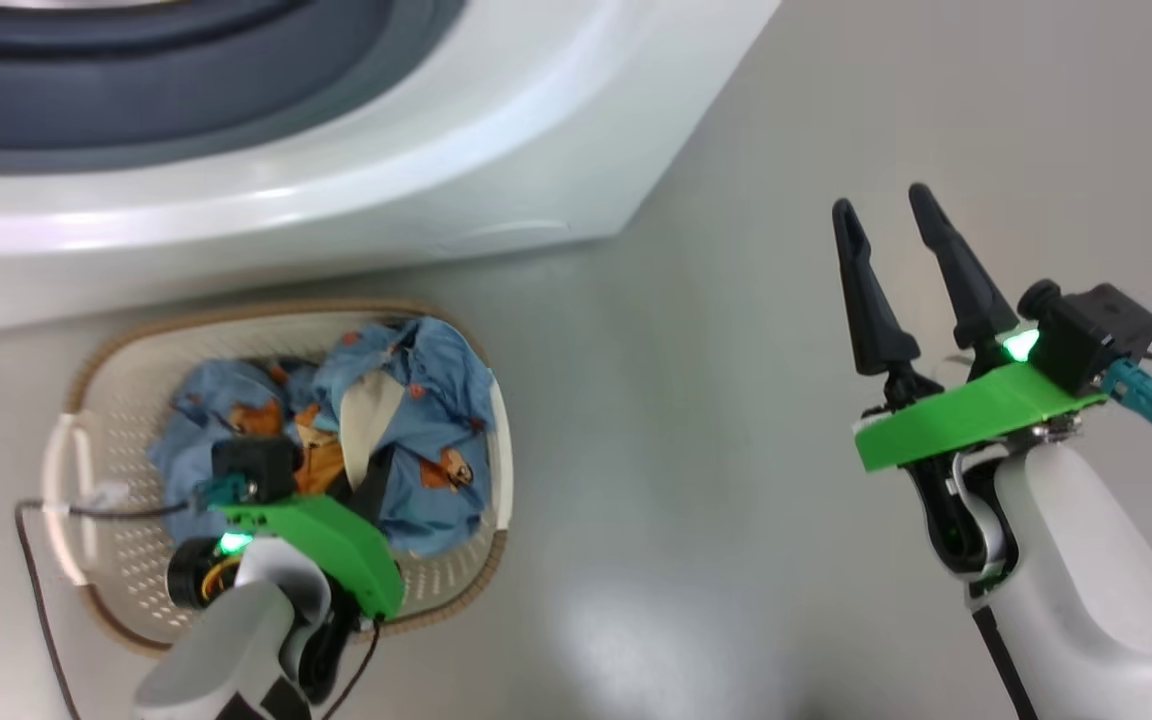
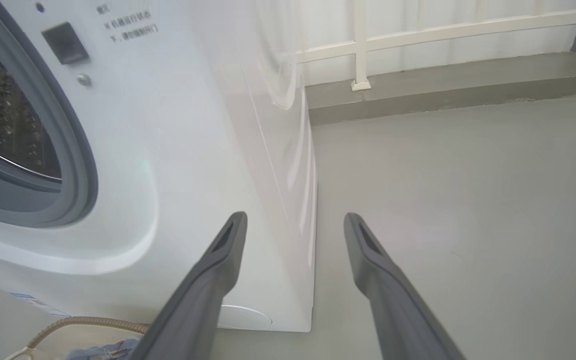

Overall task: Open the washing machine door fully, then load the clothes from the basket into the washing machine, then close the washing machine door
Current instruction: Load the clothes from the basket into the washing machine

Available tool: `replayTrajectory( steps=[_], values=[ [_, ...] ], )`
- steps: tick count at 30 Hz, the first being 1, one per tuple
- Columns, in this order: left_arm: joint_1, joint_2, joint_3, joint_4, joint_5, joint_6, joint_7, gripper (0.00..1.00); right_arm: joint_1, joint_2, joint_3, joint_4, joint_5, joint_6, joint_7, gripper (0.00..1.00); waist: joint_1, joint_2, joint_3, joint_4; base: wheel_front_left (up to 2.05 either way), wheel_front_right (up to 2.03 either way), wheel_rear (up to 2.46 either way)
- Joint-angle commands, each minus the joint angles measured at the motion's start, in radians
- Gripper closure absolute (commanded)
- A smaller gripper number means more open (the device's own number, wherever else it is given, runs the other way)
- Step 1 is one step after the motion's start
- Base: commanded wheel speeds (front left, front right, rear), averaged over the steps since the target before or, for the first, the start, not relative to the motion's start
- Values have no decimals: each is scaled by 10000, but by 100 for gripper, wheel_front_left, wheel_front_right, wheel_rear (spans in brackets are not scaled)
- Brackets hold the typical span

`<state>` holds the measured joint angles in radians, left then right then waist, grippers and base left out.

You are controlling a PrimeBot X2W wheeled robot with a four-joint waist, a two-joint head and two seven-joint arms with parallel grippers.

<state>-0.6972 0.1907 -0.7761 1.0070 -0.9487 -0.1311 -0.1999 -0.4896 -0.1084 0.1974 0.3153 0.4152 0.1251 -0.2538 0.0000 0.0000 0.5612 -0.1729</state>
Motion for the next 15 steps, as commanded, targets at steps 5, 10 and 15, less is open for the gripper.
replayTrajectory(
  steps=[5,10,15],
  values=[
    [658,466,125,-691,-583,5,-405,100,642,-170,315,7,185,56,-80,0,0,0,-1635,610,0,0,0],
    [1137,683,265,-1293,-886,5,-582,100,1022,-249,302,158,284,56,-80,0,0,0,-2460,760,0,0,0],
    [1565,852,913,-2053,-833,5,-613,100,1366,-335,305,264,356,56,-80,0,0,0,-3140,910,0,0,0]
  ],
)
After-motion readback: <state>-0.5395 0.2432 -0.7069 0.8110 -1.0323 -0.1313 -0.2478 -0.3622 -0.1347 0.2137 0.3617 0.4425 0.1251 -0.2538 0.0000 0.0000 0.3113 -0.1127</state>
